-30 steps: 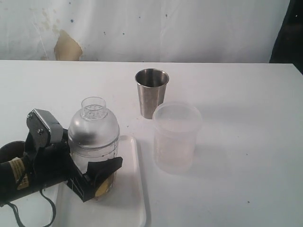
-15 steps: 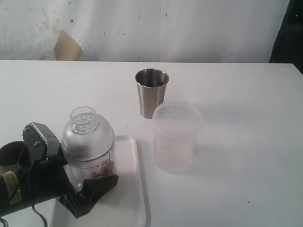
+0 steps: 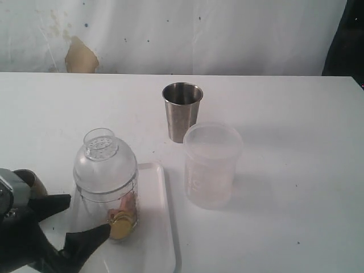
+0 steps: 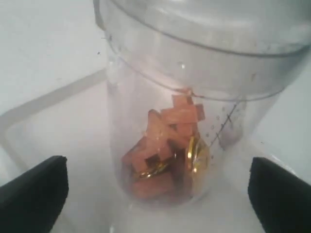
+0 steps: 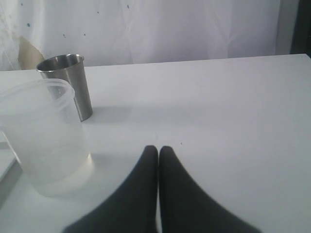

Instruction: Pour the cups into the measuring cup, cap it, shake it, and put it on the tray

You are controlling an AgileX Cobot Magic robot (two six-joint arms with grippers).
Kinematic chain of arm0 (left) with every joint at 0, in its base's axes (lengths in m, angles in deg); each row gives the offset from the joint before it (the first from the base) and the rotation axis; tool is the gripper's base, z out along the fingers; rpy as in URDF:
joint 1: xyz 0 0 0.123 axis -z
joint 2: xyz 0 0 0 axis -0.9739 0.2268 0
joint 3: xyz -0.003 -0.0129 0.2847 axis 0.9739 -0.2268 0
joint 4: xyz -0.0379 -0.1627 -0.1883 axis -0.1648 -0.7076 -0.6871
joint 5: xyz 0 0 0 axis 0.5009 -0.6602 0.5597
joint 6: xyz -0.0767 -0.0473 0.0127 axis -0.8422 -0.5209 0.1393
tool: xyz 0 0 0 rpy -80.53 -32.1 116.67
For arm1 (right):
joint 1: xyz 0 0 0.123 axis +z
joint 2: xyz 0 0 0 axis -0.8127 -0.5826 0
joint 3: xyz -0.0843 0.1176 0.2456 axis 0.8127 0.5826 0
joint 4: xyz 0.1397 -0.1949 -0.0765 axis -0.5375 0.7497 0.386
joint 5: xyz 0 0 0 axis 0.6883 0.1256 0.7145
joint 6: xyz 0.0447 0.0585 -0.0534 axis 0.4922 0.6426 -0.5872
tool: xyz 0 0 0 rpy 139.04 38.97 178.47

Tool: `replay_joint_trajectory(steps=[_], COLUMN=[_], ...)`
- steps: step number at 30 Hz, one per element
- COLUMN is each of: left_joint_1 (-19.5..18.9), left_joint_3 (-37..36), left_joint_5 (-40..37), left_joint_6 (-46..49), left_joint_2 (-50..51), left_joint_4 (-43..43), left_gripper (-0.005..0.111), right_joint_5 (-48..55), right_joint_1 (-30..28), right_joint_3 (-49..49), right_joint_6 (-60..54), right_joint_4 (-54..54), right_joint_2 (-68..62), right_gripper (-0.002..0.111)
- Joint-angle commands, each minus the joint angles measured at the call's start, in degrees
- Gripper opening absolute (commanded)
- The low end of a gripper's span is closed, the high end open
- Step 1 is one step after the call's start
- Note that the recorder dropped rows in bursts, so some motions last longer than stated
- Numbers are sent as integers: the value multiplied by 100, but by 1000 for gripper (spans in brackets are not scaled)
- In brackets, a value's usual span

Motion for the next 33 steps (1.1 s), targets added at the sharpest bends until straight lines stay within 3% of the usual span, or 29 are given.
replay_joint_trajectory(steps=[1, 2, 3, 4, 7, 11, 15, 19, 21, 26, 33], left_joint_1=[-9, -9, -9, -9, -9, -9, -9, -9, -133, -539, -548], left_joint_3=[-193, -193, -193, -193, -193, -35, 817, 1522, 1720, 1630, 1206], left_joint_5=[-840, -1190, -1591, -2010, -2842, -4124, -5941, -6569, -7273, -8006, -7983], left_joint_6=[-737, -818, -953, -1017, -1561, -1517, -1411, -1411, -2157, -4449, -4747], left_joint_2=[-785, -970, -1182, -1348, -1865, -2755, -3712, -4684, -5283, -6408, -8244], left_joint_4=[-534, -534, -534, -510, -665, -1345, -1487, -1279, -419, 1477, 1718], left_gripper=[59, 42, 15, 1, 0, 0, 0, 0, 0, 0, 0], right_joint_5=[11, 11, 11, 11, 11, 11, 11, 11, 11, 11, 22], right_joint_1=[39, 39, 39, 39, 39, 39, 39, 39, 39, 39, 39], right_joint_3=[32, 32, 32, 32, 32, 32, 32, 32, 32, 32, 32], right_joint_6=[8, 8, 8, 8, 8, 8, 8, 8, 8, 8, 8], right_joint_4=[14, 14, 14, 14, 14, 14, 14, 14, 14, 14, 14], right_joint_2=[32, 32, 32, 32, 32, 32, 32, 32, 32, 32, 32], right_gripper=[0, 0, 0, 0, 0, 0, 0, 0, 0, 0, 0])
